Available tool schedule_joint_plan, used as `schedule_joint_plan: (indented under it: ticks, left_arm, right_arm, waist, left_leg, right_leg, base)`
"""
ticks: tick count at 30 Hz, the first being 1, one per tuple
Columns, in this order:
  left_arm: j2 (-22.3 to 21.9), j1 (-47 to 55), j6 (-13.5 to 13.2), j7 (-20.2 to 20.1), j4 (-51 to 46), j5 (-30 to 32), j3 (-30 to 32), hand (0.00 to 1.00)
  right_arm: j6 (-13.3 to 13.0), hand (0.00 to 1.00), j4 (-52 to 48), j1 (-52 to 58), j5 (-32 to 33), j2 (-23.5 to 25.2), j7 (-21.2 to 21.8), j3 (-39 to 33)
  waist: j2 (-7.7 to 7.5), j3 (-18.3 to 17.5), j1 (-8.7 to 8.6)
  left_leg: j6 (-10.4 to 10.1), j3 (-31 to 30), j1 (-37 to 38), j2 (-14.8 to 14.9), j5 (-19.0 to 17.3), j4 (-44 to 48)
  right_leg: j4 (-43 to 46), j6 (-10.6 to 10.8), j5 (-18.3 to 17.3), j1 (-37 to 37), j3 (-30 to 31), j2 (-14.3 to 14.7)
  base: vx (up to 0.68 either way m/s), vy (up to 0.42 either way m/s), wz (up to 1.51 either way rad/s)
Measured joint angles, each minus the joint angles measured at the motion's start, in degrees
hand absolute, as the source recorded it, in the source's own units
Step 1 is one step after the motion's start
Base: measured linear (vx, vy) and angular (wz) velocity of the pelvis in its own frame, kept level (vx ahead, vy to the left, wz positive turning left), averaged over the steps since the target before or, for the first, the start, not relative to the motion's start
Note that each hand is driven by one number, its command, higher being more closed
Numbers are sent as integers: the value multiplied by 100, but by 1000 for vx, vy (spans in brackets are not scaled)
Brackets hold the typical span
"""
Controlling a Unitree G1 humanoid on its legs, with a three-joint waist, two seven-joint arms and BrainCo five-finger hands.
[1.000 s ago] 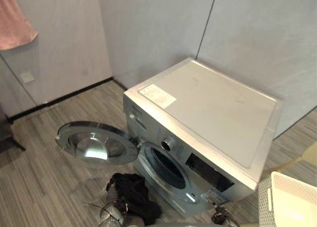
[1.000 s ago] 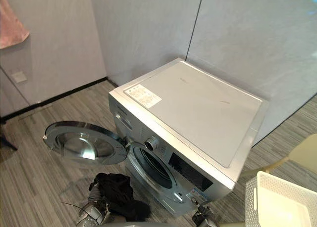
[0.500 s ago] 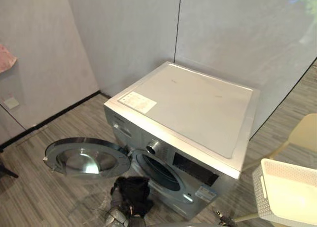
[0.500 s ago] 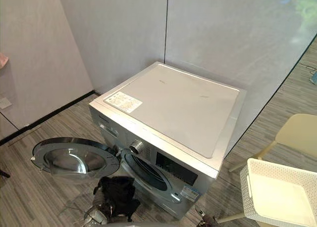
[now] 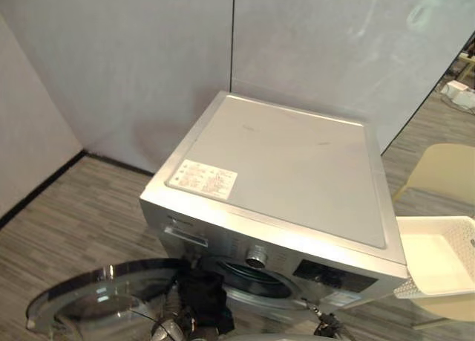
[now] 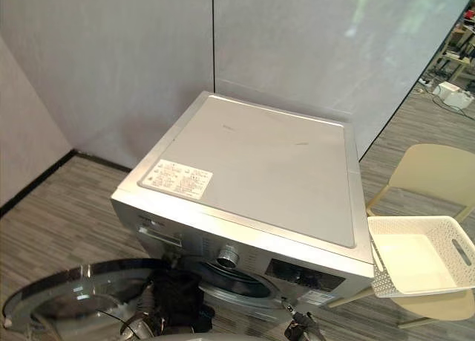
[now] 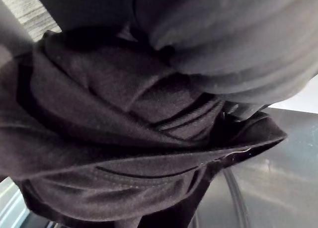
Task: Pick up the laundry basket with both hands and put the clothes into the washing machine.
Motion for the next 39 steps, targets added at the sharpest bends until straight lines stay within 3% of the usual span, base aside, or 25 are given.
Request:
schedule_joint_plan:
  ticks: [1,3,6,7,9,12,13,14,15,16,17,18,21,25,35,38,39]
  left_arm:
    - [40,-21,3,0,35,32,-59,100]
    - [72,-56,17,-9,41,60,-290,100]
    - [43,-52,18,-78,33,68,-316,100]
    - [21,-30,19,-102,15,69,-314,100]
    - [68,-16,22,-105,-43,69,-289,100]
    - [53,-28,33,-135,-257,66,-312,100]
    - [13,-64,32,-176,-381,59,-318,100]
    - [-5,-106,28,-219,-500,35,-336,100]
    - [-25,-335,32,-218,-644,23,-467,100]
    - [-133,-616,34,-211,-677,-60,-581,100]
    - [-174,-744,42,-200,-683,-113,-666,100]
    - [-202,-993,57,-199,-715,-154,-776,100]
    - [-234,-1421,54,6,-940,-239,-927,100]
    - [-315,-2229,48,190,-935,-258,-1091,100]
    - [-335,-3916,27,595,-719,-383,-1066,100]
    - [393,-5514,58,893,-663,-661,-674,100]
    - [790,-5850,-266,859,-630,-591,-720,100]
  right_arm:
    - [-1,0,0,1,2,-17,0,-24]
    - [14,0,-10,34,9,-117,9,-53]
    - [25,0,-113,57,1,-187,15,-25]
    - [22,0,-188,86,-4,-185,34,48]
    - [11,0,-301,126,-70,-210,98,223]
    - [-18,0,-384,153,-171,-169,127,501]
    - [-41,0,-425,120,-180,-144,133,545]
    - [-53,0,-493,87,-168,-142,122,640]
    - [-110,0,-593,81,-122,-163,104,727]
    - [-116,0,-749,-49,-65,-265,102,722]
    - [-136,0,-865,-88,5,-277,93,716]
    - [-155,0,-1024,-172,91,-324,91,719]
    - [-164,0,-1238,-474,288,-266,-70,859]
    - [-297,0,-1536,-730,500,-221,-219,964]
    - [-508,0,-1998,-1005,754,-197,-392,1172]
    - [-543,0,-2117,-1062,759,-203,-383,1206]
    - [-553,0,-2148,-1066,762,-187,-366,1236]
  waist:
    - [-14,-10,-5]
    - [121,-32,-36]
    - [248,3,-54]
    - [295,35,-54]
    - [327,73,-40]
    - [210,106,-3]
    - [158,165,-8]
    - [112,242,-21]
    - [45,562,-50]
    - [158,894,-24]
    - [281,1011,-37]
    - [310,1221,-88]
    - [122,1600,-106]
    - [60,1889,-108]
    - [-45,2329,-136]
    - [-136,2405,-284]
    - [-165,2444,-368]
  left_leg:
    - [44,75,2,-45,26,-51]
    - [239,386,25,-209,132,-288]
    - [378,690,163,-187,169,-404]
    - [426,871,242,-112,154,-467]
    - [489,1014,327,19,107,-505]
    - [454,1163,332,213,94,-582]
    - [426,1160,110,260,106,-455]
    - [357,1151,-149,281,73,-216]
    - [306,1100,-530,263,-119,354]
    - [305,926,-1005,389,-358,1103]
    - [280,814,-1275,444,-434,1385]
    - [302,785,-1713,482,-495,1738]
    - [257,840,-2442,586,-591,2339]
    - [265,841,-3246,816,-701,2846]
    - [317,1178,-4167,1246,-837,3330]
    - [306,1323,-4552,1409,-866,3430]
    - [306,1339,-4648,1444,-866,3455]
  right_leg:
    - [1,62,71,-26,11,-64]
    - [43,88,471,-331,25,-274]
    - [179,-104,873,-525,-145,-289]
    - [205,-328,1051,-568,-418,-270]
    - [307,-420,1075,-642,-824,-176]
    - [643,-379,222,-923,-1381,372]
    - [785,-498,-137,-1139,-1419,652]
    - [858,-820,-287,-1309,-1534,830]
    - [959,-1034,-568,-1377,-1969,802]
    - [1311,-959,-922,-1628,-2069,887]
    - [1578,-969,-1007,-1858,-2139,941]
    - [2121,-1010,-1232,-2358,-2171,919]
    - [3073,-1079,-1524,-3317,-2032,964]
    - [3539,-1138,-1568,-4157,-1983,1133]
    - [3867,-1141,-1442,-5310,-1578,1518]
    - [3907,-1119,-1340,-5788,-1429,1666]
    - [3902,-1110,-1297,-5894,-1388,1716]
  base:
    - [-10,138,-40]
    - [-40,202,-48]
    - [-40,147,-51]
    - [-86,154,-66]
    - [-97,102,-61]
    - [-71,3,-52]
    - [-70,-72,-9]
    - [-110,-128,13]
    - [-154,-159,19]
    - [-273,-168,21]
    - [-266,-113,17]
    - [-276,-84,14]
    - [-176,-104,-21]
    - [-122,-39,-25]
    - [-28,1,-34]
    - [-38,11,-43]
    - [-25,20,-26]
